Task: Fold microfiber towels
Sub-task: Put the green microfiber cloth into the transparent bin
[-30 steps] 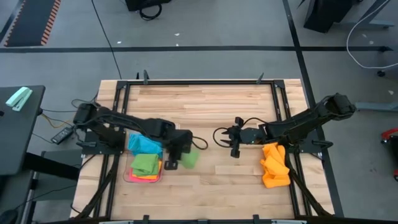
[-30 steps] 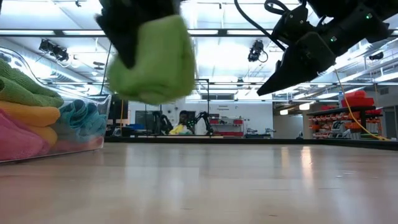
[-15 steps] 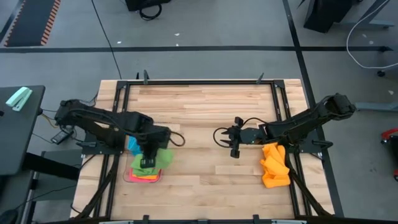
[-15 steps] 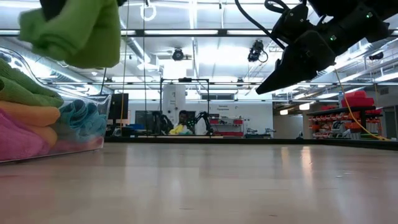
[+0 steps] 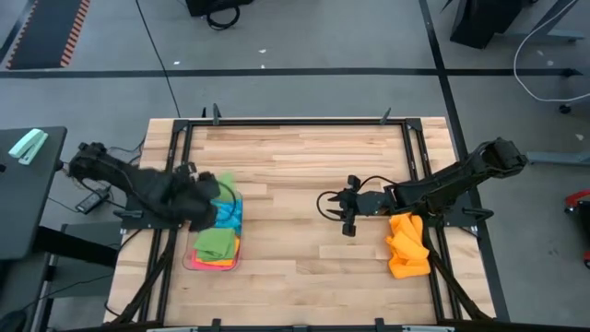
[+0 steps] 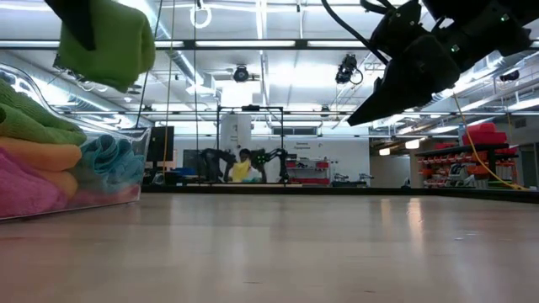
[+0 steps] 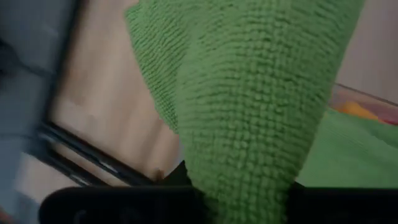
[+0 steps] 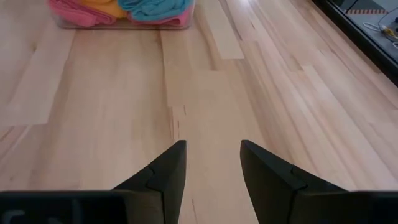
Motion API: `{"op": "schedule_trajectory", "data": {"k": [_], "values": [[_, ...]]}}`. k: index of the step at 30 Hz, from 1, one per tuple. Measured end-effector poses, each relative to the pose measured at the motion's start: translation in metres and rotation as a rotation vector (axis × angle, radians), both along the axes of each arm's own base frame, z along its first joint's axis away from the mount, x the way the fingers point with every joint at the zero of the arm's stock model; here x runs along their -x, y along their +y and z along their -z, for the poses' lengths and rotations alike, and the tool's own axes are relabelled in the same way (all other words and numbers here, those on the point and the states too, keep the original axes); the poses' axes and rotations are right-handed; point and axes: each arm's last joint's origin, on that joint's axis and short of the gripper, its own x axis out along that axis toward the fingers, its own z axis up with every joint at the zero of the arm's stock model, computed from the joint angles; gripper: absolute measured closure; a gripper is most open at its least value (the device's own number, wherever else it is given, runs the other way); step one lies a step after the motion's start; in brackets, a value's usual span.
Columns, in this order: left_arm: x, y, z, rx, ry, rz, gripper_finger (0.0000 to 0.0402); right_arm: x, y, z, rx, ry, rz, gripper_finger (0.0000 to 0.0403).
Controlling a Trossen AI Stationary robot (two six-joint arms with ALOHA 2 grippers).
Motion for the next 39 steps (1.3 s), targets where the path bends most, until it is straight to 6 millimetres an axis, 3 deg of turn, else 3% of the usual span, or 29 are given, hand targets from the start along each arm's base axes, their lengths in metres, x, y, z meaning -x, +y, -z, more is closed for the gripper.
{"op": "schedule_trajectory", "data": {"k": [7, 16, 22, 29, 39], "values": [[-0.011, -0.048, 0.022, -0.322, 0.019, 0.198, 0.0365, 0.0, 0.0, -0.001, -0.016, -0.012, 0.01, 0.0242], [-0.029, -0.094, 0.072, -0.481, 0.197, 0.355, 0.0374, 0.0, 0.0, -0.001, -0.036, -0.018, 0.027, 0.0242], [-0.007, -0.088, 0.111, -0.528, 0.286, 0.285, 0.0362, 0.001, 0.006, -0.001, -0.074, -0.026, 0.028, 0.0242], [0.003, -0.088, 0.129, -0.595, 0.306, 0.296, 0.0375, 0.002, 0.008, -0.001, -0.08, -0.039, 0.059, 0.0242], [0.004, -0.064, 0.148, -0.632, 0.338, 0.178, 0.0371, 0.002, 0.008, -0.001, -0.076, -0.044, 0.075, 0.0242]]}}
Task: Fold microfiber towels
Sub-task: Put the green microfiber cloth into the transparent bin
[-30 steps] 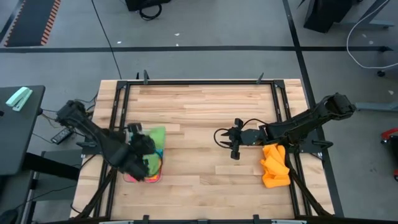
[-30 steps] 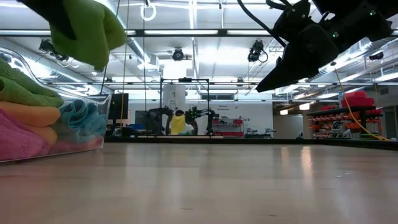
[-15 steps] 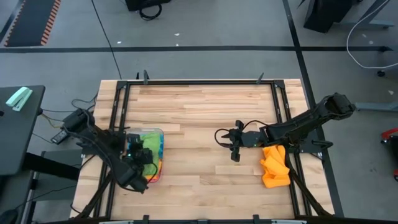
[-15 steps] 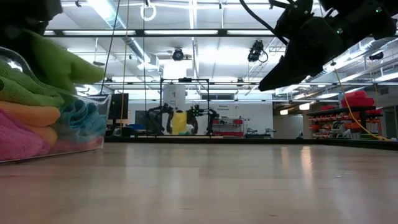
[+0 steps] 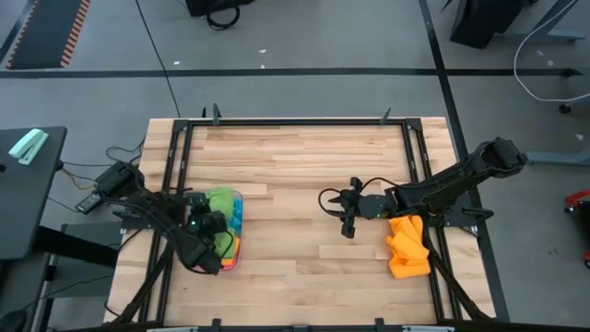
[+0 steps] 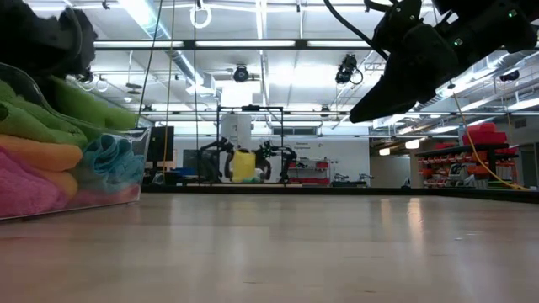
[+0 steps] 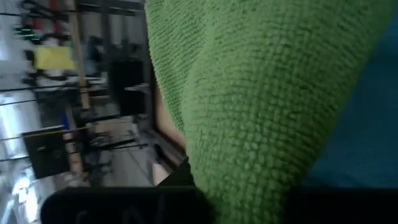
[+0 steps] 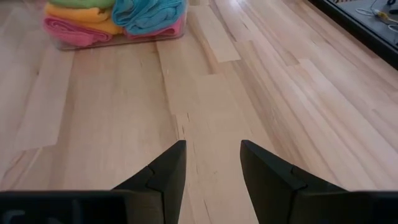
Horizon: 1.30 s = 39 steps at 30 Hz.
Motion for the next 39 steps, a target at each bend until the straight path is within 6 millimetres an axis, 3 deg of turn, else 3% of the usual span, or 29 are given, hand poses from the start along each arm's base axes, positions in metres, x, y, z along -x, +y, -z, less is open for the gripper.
{"op": "schedule_trajectory", "data": {"k": [11, 26, 31, 39], "values": [[-0.004, -0.009, 0.014, 0.237, 0.12, -0.013, 0.0327, 0.0, 0.0, 0.0, 0.013, 0.0, 0.011, 0.0242], [-0.007, 0.003, 0.0, 0.389, 0.12, -0.063, 0.0166, 0.0, 0.001, 0.0, 0.003, -0.004, 0.009, 0.0242], [-0.004, 0.005, -0.004, 0.42, 0.166, -0.078, 0.0163, 0.001, 0.002, 0.0, 0.001, -0.004, 0.008, 0.0242], [-0.004, 0.005, -0.025, 0.486, 0.116, -0.063, 0.0195, 0.0, 0.002, -0.001, 0.002, -0.01, 0.007, 0.0242]]}}
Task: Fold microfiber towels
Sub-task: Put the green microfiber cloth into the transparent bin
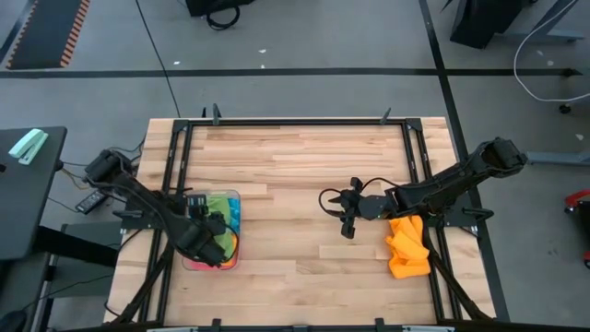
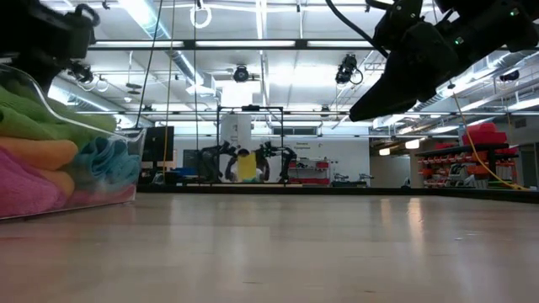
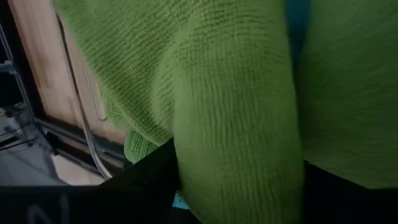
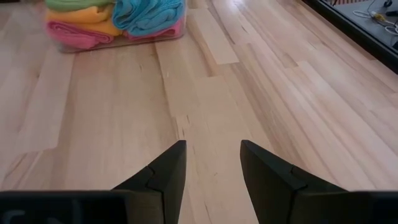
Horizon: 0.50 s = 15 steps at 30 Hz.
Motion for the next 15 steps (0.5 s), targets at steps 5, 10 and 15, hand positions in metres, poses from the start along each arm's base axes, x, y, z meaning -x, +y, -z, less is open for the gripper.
{"op": "schedule_trajectory", "data": {"k": [5, 10, 15], "values": [[0.0009, 0.0006, -0.0094, 0.026, -0.03, -0.002, 0.0217, 0.0, 0.0, -0.0001, 0.002, 0.0, -0.002, 0.0242], [0.0077, 0.0027, -0.0116, 0.054, 0.043, -0.082, 0.0233, 0.0, 0.0, -0.0001, 0.002, 0.0, -0.002, 0.0242], [0.0056, -0.0018, -0.0097, 0.131, 0.038, -0.115, 0.0243, 0.0, 0.0, -0.0001, 0.003, 0.001, -0.002, 0.0242]]}}
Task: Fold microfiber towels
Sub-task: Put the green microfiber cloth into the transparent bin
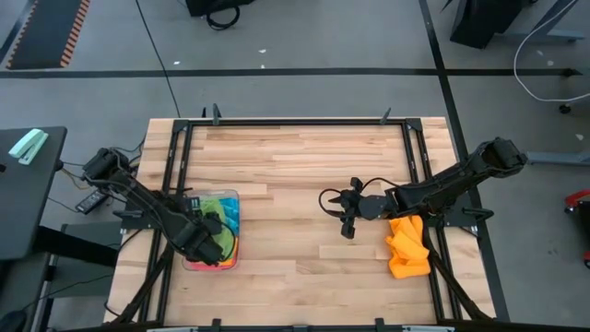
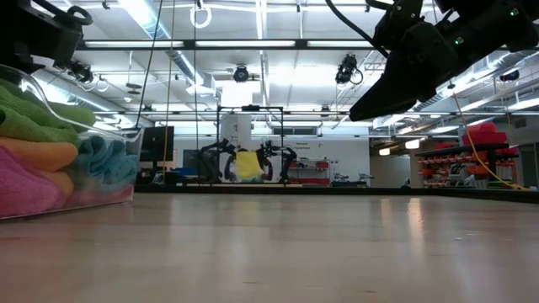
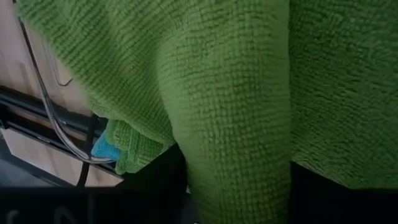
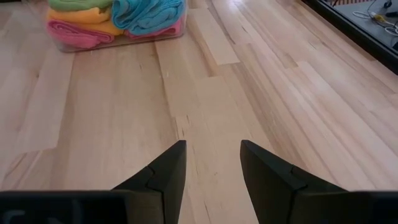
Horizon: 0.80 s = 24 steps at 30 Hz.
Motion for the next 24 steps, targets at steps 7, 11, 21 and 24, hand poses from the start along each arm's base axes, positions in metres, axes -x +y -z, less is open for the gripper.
{"op": "schedule_trajectory", "data": {"k": [7, 11, 21, 24], "values": [[-0.0006, -0.0003, 0.0005, -0.005, -0.001, 0.02, 0.0218, 0.0, 0.0001, 0.0, -0.001, 0.0, 0.0, 0.0242], [-0.0006, -0.0003, 0.0005, -0.004, 0.002, 0.028, 0.0178, 0.0001, 0.0001, 0.0, 0.0, 0.0, 0.0, 0.0242], [0.0046, 0.0015, -0.0009, 0.008, 0.076, -0.017, 0.0101, 0.0, 0.0001, 0.0, 0.006, 0.002, -0.004, 0.0242], [0.0071, 0.0021, -0.0017, 0.018, 0.118, -0.029, 0.0095, 0.0001, 0.0001, 0.0, 0.006, 0.002, -0.004, 0.0242]]}}
